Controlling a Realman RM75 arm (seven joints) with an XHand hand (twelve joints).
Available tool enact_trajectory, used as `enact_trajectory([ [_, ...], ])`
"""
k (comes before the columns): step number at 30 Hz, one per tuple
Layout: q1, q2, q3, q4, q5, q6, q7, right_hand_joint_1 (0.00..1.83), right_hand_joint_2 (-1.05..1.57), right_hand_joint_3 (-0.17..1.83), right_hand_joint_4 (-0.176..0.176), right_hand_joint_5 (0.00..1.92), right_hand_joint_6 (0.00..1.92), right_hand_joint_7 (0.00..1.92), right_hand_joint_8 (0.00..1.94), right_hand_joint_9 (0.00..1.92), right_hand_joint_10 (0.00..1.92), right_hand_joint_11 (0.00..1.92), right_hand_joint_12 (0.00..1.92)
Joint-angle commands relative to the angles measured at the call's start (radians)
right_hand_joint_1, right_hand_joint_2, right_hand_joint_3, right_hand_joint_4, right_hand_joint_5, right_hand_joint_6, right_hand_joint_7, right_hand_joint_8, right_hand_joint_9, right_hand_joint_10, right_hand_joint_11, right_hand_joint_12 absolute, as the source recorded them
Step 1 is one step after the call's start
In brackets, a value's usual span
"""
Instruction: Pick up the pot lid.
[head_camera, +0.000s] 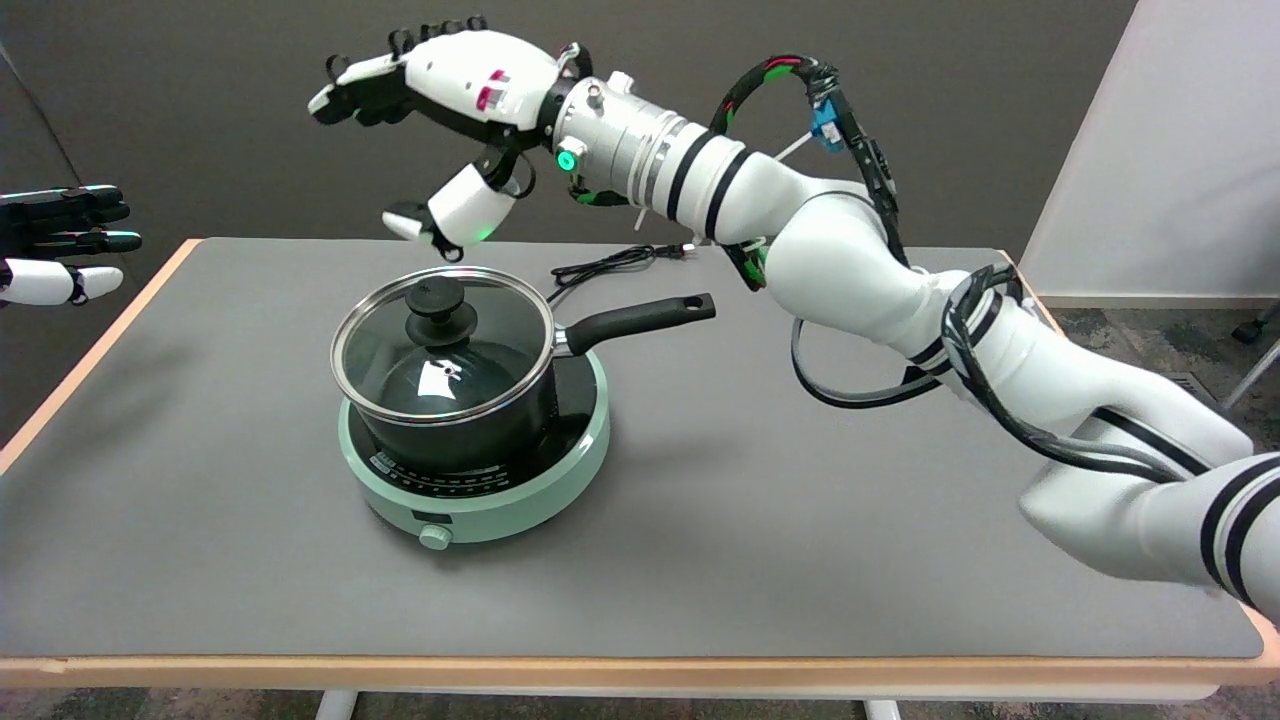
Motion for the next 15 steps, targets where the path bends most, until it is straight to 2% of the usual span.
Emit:
enact_trajectory([
  [1, 0.043, 0.068, -0.158, 0.134, -0.011, -0.034, -0.094, 0.86, 0.51, 0.98, 0.102, 0.47, 0.2, 0.6, 0.19, 0.56, 0.36, 0.37, 0.75],
  [10, 0.064, 0.031, -0.258, 0.066, -0.011, -0.028, -0.104, 0.86, 0.49, 0.98, 0.1, 0.44, 0.18, 0.56, 0.18, 0.55, 0.35, 0.36, 0.74],
  [15, 0.063, -0.01, -0.264, 0.004, -0.011, -0.026, -0.104, 0.86, 0.49, 0.98, 0.1, 0.43, 0.18, 0.55, 0.18, 0.54, 0.35, 0.36, 0.73],
])
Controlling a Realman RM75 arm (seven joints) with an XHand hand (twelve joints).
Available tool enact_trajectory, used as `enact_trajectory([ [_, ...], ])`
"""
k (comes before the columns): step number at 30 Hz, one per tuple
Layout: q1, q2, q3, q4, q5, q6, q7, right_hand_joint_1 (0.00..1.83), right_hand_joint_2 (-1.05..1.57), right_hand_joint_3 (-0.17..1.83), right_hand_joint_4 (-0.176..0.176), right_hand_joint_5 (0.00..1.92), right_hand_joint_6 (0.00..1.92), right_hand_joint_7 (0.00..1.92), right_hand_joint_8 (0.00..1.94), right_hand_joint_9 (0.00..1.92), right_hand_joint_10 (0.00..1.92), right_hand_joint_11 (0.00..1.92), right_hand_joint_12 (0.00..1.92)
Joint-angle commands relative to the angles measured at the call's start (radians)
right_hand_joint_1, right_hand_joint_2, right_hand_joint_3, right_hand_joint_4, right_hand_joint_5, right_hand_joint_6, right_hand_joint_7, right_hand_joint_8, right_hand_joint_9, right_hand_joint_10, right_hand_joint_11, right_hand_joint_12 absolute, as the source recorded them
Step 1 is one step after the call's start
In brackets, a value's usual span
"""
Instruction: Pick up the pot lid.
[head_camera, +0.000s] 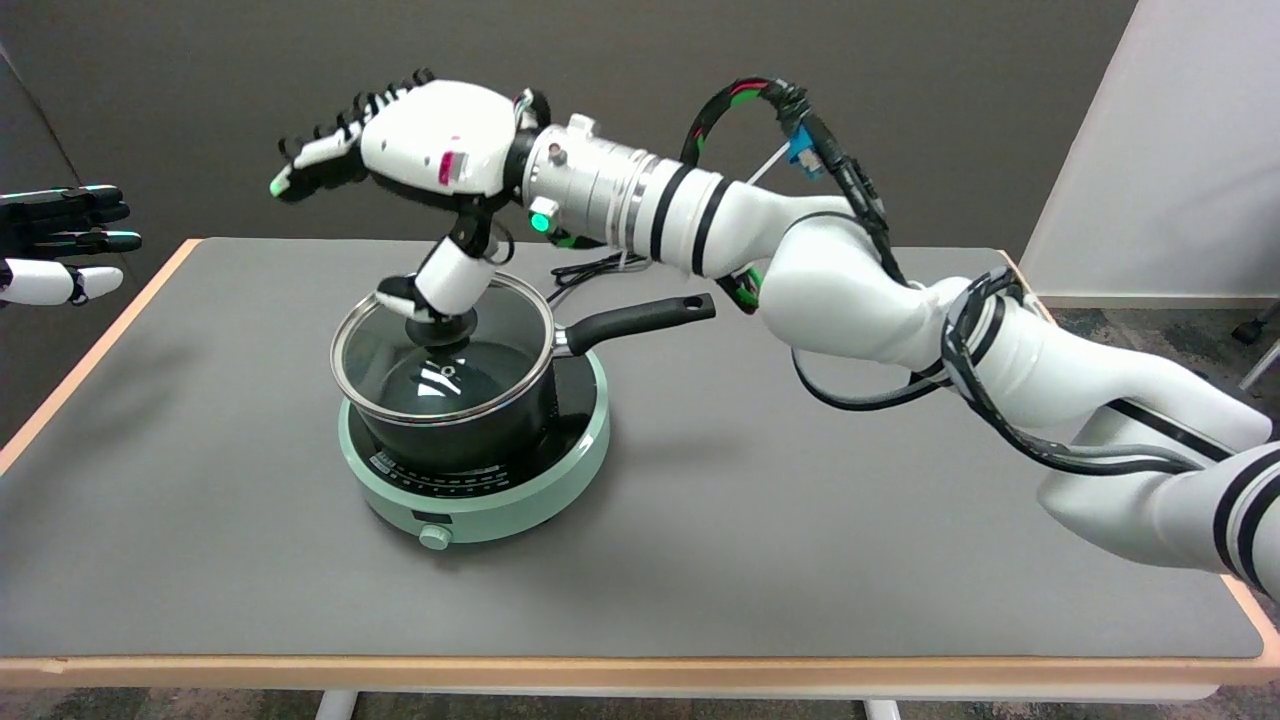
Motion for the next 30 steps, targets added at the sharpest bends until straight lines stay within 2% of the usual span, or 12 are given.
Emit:
enact_trajectory([
  [1, 0.027, -0.054, -0.125, -0.08, -0.003, -0.003, -0.037, 0.85, 0.49, 0.98, 0.1, 0.43, 0.18, 0.55, 0.18, 0.54, 0.35, 0.36, 0.73],
  [3, 0.08, -0.071, -0.255, 0.02, -0.002, -0.019, -0.03, 0.85, 0.49, 0.98, 0.1, 0.43, 0.18, 0.55, 0.18, 0.54, 0.35, 0.36, 0.73],
  [4, 0.024, -0.066, -0.127, -0.104, -0.003, -0.009, -0.037, 0.85, 0.49, 0.98, 0.101, 0.43, 0.18, 0.55, 0.18, 0.54, 0.35, 0.36, 0.73],
  [12, 0.022, -0.072, -0.127, -0.159, -0.05, -0.006, -0.037, 0.85, 0.49, 0.98, 0.113, 0.45, 0.19, 0.56, 0.18, 0.54, 0.35, 0.36, 0.72],
  [22, 0.022, -0.063, -0.127, -0.215, -0.065, 0.003, -0.037, 0.91, 0.53, 0.98, 0.175, 0.56, 0.28, 0.61, 0.19, 0.58, 0.34, 0.36, 0.7],
  [28, 0.036, -0.047, -0.127, -0.218, -0.065, 0.003, -0.037, 0.95, 0.57, 0.96, 0.176, 0.59, 0.31, 0.63, 0.21, 0.62, 0.35, 0.38, 0.69],
  [30, 0.037, -0.04, -0.127, -0.212, -0.065, 0.0, -0.037, 0.9, 0.58, 1.01, 0.176, 0.58, 0.37, 0.65, 0.2, 0.61, 0.41, 0.38, 0.72],
])
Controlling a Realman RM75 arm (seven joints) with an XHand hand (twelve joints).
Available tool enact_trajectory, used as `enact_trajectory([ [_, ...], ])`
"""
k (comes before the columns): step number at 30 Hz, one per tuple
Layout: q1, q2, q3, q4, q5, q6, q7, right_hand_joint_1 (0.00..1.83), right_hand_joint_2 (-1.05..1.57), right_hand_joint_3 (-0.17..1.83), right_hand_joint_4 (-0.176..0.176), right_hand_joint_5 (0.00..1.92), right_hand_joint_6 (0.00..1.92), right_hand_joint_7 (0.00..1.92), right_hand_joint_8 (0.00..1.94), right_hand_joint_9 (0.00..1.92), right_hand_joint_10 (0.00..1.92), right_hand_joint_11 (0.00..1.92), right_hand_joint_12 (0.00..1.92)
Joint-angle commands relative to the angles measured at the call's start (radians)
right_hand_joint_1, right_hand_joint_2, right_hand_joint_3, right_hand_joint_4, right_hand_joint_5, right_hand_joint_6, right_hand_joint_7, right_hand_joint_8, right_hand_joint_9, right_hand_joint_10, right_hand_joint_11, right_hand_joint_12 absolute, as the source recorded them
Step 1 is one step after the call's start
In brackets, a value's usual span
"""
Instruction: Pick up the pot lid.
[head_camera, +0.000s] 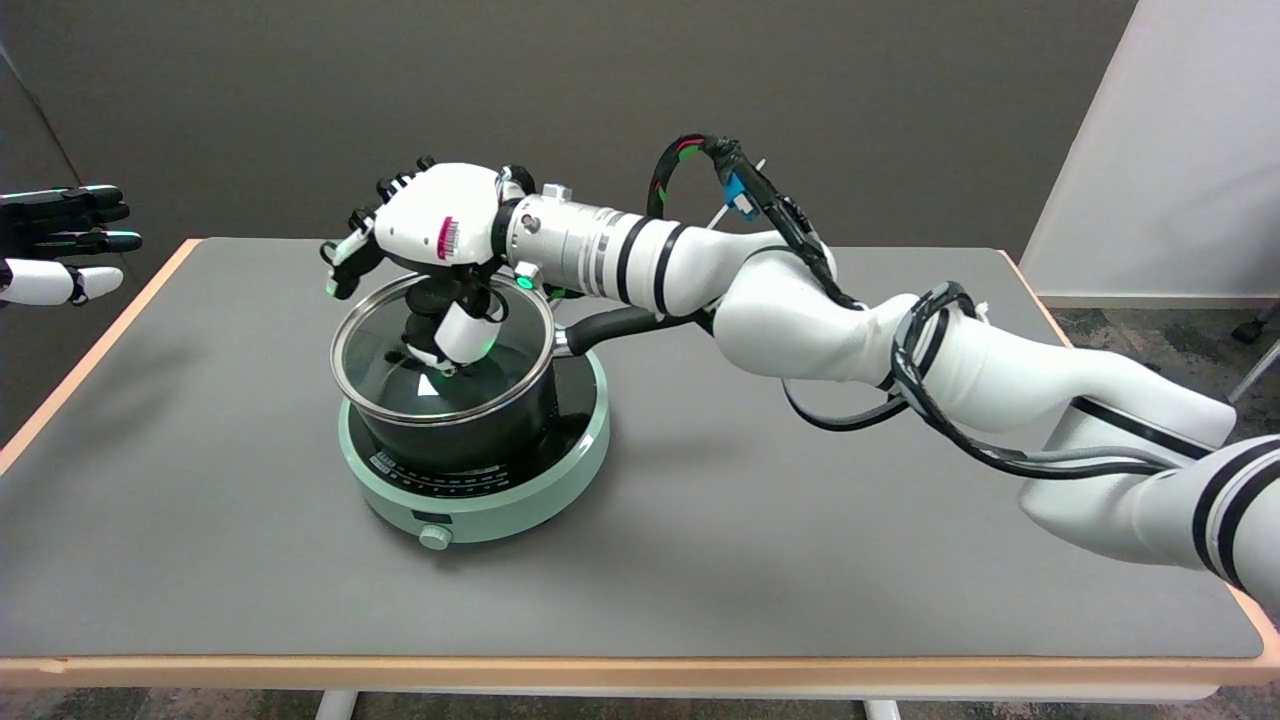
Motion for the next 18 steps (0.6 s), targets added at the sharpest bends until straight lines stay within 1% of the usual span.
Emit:
enact_trajectory([
  [1, 0.015, 0.021, -0.01, -0.047, -0.018, 0.005, -0.004, 0.91, 0.58, 1.01, 0.176, 0.58, 0.37, 0.65, 0.2, 0.61, 0.41, 0.38, 0.73],
  [3, 0.015, 0.026, -0.01, -0.039, -0.018, 0.001, -0.004, 0.96, 0.58, 0.96, 0.176, 0.6, 0.32, 0.64, 0.22, 0.64, 0.37, 0.4, 0.73],
  [13, 0.002, 0.07, -0.008, 0.033, -0.032, -0.006, -0.004, 0.98, 0.58, 0.97, 0.176, 0.59, 0.3, 0.65, 0.22, 0.66, 0.4, 0.42, 0.81],
  [18, 0.001, 0.077, -0.006, 0.038, -0.039, -0.006, -0.004, 0.98, 0.57, 0.97, 0.176, 0.58, 0.29, 0.66, 0.22, 0.67, 0.41, 0.43, 0.83],
])
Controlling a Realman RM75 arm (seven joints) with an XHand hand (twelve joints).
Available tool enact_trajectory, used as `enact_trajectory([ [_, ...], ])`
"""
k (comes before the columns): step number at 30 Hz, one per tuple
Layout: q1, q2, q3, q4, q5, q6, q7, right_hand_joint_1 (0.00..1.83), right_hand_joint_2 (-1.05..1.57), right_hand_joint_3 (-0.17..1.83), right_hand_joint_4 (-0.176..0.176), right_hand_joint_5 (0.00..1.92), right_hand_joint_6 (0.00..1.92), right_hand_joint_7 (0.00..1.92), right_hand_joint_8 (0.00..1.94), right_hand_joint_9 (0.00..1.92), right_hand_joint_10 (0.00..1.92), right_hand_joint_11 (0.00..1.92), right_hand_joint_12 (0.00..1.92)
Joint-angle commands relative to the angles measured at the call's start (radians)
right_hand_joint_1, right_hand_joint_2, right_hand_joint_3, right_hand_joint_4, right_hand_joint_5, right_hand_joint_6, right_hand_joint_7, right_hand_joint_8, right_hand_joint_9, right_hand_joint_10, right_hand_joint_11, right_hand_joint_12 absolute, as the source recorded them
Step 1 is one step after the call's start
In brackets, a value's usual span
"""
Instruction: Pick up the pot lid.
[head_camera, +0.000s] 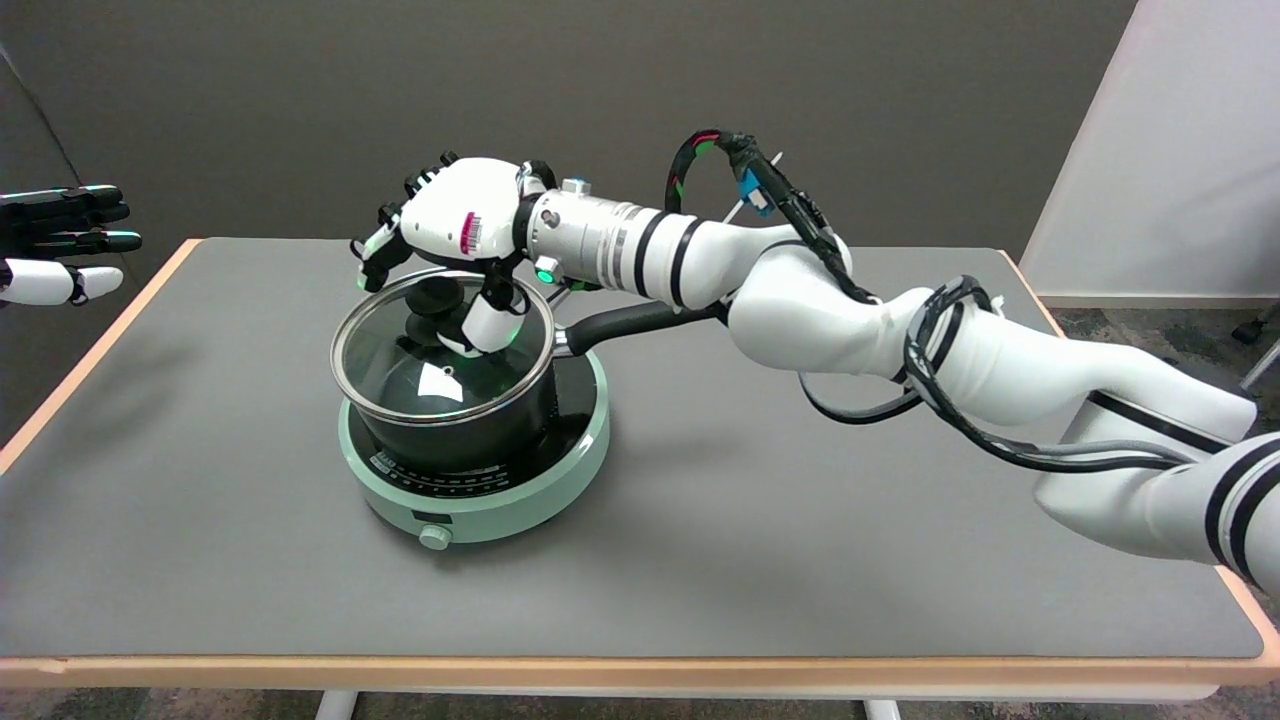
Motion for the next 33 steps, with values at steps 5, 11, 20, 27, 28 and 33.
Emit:
enact_trajectory([
  [5, -0.001, 0.042, 0.0, 0.031, -0.023, -0.006, -0.001, 0.99, 0.58, 0.97, 0.176, 0.59, 0.3, 0.67, 0.23, 0.68, 0.42, 0.43, 0.83],
  [11, 0.0, 0.035, 0.006, -0.001, -0.017, 0.002, -0.002, 0.99, 0.59, 0.95, 0.176, 0.6, 0.32, 0.69, 0.24, 0.69, 0.43, 0.43, 0.83],
  [20, 0.007, 0.025, -0.002, -0.017, -0.013, 0.004, -0.001, 0.99, 0.59, 0.95, 0.176, 0.6, 0.32, 0.7, 0.24, 0.7, 0.44, 0.43, 0.82],
  [27, 0.007, 0.021, -0.003, -0.004, -0.007, -0.008, 0.007, 0.99, 0.59, 0.95, 0.176, 0.61, 0.33, 0.71, 0.25, 0.71, 0.45, 0.44, 0.82],
  [28, 0.007, 0.021, -0.003, 0.001, 0.001, -0.012, 0.007, 0.99, 0.59, 0.95, 0.176, 0.61, 0.33, 0.71, 0.25, 0.71, 0.45, 0.44, 0.82],
  [33, 0.007, 0.025, -0.002, 0.029, 0.036, -0.03, -0.001, 0.99, 0.59, 0.95, 0.176, 0.61, 0.33, 0.72, 0.25, 0.72, 0.46, 0.44, 0.82],
])
